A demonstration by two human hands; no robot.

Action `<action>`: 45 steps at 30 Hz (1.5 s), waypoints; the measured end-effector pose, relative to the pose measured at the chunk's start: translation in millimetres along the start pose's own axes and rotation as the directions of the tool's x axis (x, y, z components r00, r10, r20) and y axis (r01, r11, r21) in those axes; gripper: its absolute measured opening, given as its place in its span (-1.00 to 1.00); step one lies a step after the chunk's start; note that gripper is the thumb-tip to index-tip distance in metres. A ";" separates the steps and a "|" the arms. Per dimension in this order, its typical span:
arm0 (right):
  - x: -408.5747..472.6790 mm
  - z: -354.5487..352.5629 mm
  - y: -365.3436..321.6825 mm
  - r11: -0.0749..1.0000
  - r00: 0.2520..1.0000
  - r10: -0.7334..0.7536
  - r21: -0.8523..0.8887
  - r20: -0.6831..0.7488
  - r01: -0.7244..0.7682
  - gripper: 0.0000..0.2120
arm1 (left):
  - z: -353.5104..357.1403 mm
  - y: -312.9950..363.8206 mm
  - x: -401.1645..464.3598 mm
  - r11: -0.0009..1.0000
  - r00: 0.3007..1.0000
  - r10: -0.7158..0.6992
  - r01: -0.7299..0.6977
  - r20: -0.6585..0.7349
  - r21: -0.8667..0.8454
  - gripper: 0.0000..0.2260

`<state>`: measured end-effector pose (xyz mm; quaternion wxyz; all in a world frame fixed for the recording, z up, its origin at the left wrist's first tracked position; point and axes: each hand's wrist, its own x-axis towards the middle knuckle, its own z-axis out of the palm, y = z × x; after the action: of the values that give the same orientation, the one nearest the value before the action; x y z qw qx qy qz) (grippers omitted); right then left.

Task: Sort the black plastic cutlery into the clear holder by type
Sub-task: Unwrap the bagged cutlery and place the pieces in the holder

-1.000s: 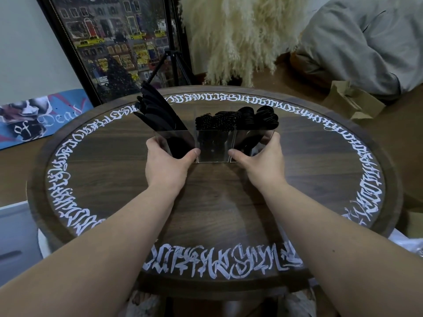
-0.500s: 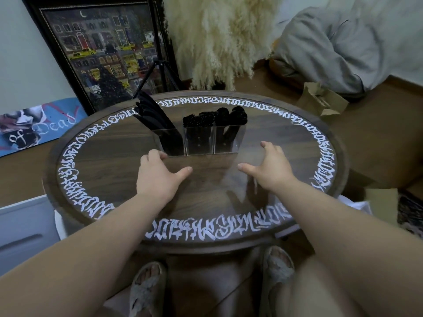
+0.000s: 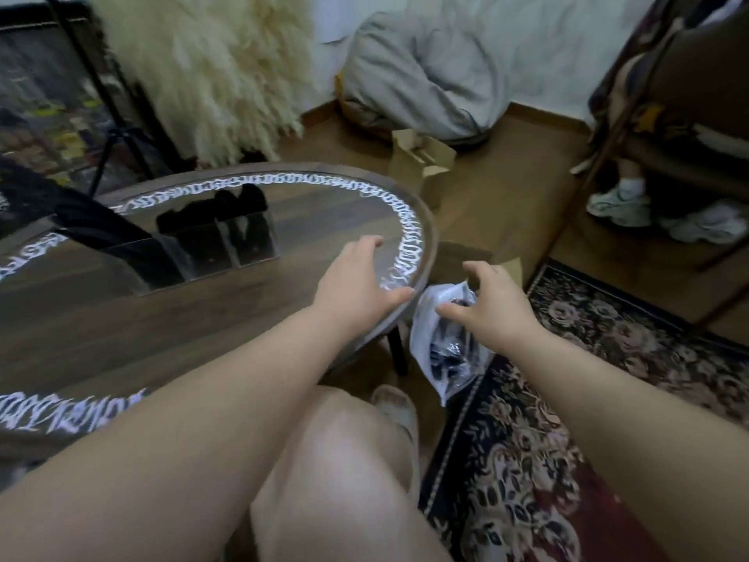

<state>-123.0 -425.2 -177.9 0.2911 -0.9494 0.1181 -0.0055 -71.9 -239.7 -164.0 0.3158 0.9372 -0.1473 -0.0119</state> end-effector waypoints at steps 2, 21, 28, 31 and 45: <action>-3.2 -0.4 24.2 0.998 0.999 0.049 -0.029 0.013 -0.049 -0.26 | 22.9 12.8 3.3 1.000 0.998 0.006 -0.007 0.063 0.022 -0.29; 30.0 95.5 119.6 0.949 0.943 0.302 0.052 0.144 -0.312 -0.61 | 143.5 -14.7 36.1 0.968 0.801 -0.028 -0.129 0.599 0.217 -0.42; 57.0 121.0 107.2 0.877 0.891 0.439 0.159 0.115 -0.453 -0.50 | 149.3 -21.7 36.2 0.971 0.823 -0.068 -0.075 0.563 0.228 -0.25; 65.1 130.2 105.2 0.855 0.858 0.494 0.101 0.141 -0.509 -0.19 | 147.5 -21.6 32.5 0.972 0.831 -0.049 -0.087 0.554 0.216 -0.22; 67.6 131.2 116.7 0.865 0.853 0.473 0.068 0.221 -0.498 -0.13 | 138.5 -14.2 31.1 0.965 0.857 0.028 -0.158 0.514 0.211 -0.38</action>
<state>-72.6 -461.9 -355.5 0.3511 -0.8647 0.3241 0.1550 -54.3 -319.3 -281.1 0.1475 0.9245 -0.2708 -0.2240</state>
